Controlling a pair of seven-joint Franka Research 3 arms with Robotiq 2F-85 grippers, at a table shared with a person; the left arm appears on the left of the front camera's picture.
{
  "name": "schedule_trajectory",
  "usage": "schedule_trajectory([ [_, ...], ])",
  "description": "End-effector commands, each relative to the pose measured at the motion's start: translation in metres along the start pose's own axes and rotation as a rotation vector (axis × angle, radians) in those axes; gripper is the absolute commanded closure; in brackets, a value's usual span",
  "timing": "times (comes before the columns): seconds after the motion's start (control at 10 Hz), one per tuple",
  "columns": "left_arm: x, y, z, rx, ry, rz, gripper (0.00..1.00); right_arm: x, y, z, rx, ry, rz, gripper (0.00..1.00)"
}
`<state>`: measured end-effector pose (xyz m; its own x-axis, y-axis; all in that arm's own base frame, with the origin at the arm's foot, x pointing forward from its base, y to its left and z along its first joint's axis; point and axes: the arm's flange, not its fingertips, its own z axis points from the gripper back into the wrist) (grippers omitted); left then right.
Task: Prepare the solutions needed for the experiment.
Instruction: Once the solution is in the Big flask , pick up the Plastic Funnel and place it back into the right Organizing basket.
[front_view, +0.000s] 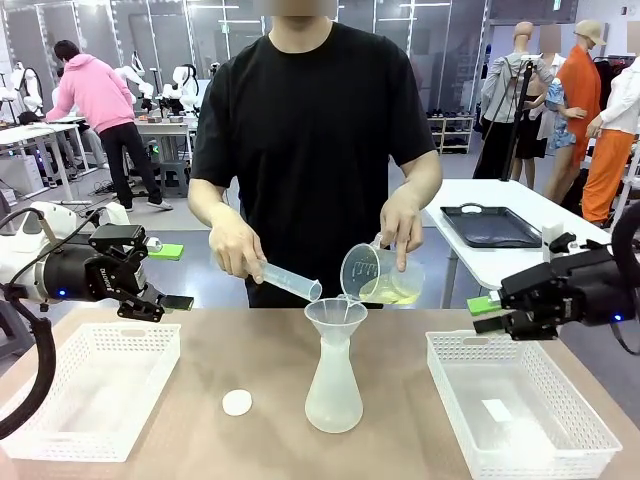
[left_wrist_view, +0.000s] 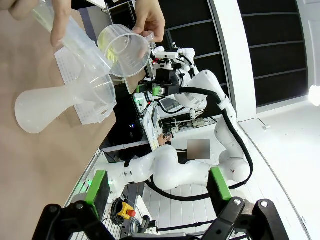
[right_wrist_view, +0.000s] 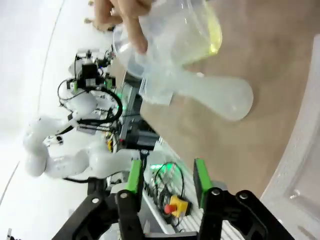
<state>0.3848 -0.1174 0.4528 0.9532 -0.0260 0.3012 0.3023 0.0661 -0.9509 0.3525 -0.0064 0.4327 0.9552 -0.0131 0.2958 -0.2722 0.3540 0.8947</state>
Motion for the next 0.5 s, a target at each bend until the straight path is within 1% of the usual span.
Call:
schedule_trajectory([
  [0.0, 0.0002, -0.002, -0.0011, -0.016, 0.001, 0.0, 0.0, -0.0821, -0.004, -0.0107, 0.004, 0.006, 0.001, 0.18],
  [0.1, 0.0002, -0.002, -0.0011, -0.016, 0.001, 0.0, 0.0, -0.0822, -0.0064, -0.0103, 0.019, -0.002, -0.009, 0.15],
  [0.2, 0.0002, -0.002, -0.0011, -0.016, 0.001, 0.0, 0.0, -0.0818, -0.0086, -0.0112, 0.034, -0.008, -0.004, 0.0],
  [0.3, 0.0002, -0.002, -0.0011, -0.016, 0.001, 0.0, 0.0, -0.0824, -0.0106, -0.0131, 0.031, 0.0, -0.015, 0.0],
  [0.4, 0.0002, -0.002, -0.0011, -0.016, 0.001, 0.0, 0.0, -0.082, -0.0113, -0.0165, 0.004, 0.001, -0.034, 0.0],
])
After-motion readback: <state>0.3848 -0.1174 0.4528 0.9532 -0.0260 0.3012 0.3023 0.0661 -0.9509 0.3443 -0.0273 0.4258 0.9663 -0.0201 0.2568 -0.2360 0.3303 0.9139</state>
